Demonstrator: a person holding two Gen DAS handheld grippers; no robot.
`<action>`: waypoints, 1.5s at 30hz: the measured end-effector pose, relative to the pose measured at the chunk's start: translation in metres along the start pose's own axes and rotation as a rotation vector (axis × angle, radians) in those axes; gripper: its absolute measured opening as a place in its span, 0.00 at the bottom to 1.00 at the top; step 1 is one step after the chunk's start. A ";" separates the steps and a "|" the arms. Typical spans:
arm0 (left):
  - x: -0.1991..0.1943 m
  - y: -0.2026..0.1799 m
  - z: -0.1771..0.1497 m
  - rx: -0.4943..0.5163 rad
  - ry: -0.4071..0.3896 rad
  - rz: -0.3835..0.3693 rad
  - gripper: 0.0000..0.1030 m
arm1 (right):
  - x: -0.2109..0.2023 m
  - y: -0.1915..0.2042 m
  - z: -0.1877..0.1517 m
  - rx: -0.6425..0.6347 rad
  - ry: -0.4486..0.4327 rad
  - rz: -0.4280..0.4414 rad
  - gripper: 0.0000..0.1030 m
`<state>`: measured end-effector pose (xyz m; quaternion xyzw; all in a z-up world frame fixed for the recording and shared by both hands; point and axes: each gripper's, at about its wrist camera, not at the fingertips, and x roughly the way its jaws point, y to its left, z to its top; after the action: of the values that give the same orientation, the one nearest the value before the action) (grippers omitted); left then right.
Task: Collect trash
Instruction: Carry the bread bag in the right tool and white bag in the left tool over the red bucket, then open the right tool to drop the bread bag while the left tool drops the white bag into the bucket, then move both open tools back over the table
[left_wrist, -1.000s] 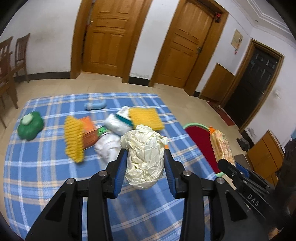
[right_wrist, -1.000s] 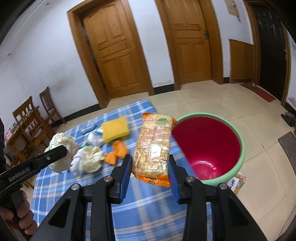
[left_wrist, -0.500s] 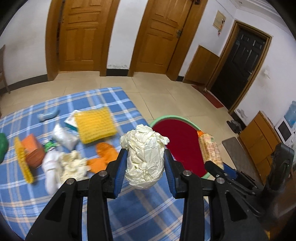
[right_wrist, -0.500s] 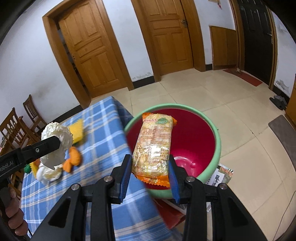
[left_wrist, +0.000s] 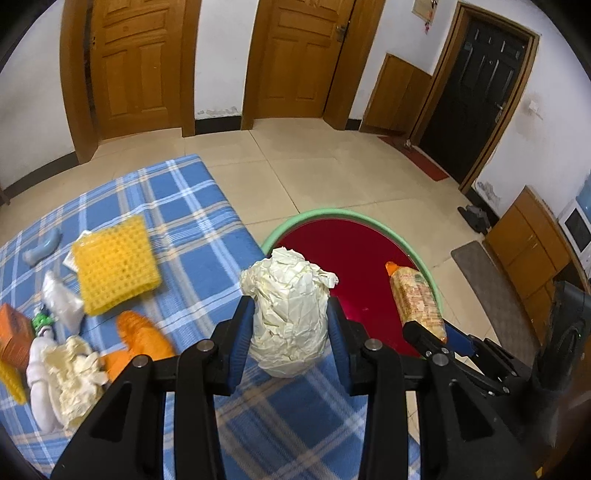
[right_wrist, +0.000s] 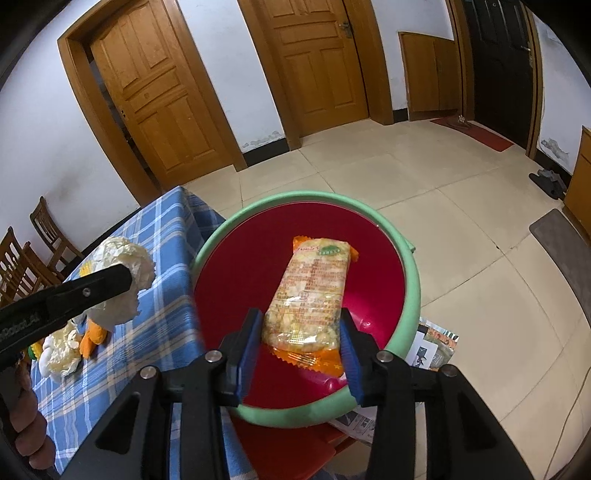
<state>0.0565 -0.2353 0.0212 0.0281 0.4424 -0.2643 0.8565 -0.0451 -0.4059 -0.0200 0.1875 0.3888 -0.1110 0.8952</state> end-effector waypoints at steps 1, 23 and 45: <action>0.002 -0.002 0.001 0.003 0.004 0.003 0.38 | 0.000 -0.001 0.000 0.003 0.000 0.003 0.44; 0.041 -0.026 0.012 0.053 0.061 0.010 0.44 | -0.024 -0.023 -0.008 0.087 -0.039 0.020 0.58; -0.014 -0.001 0.004 -0.016 -0.010 0.028 0.49 | -0.049 0.001 -0.010 0.068 -0.067 0.044 0.71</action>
<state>0.0524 -0.2309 0.0342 0.0260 0.4397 -0.2488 0.8626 -0.0841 -0.3980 0.0100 0.2226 0.3505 -0.1110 0.9029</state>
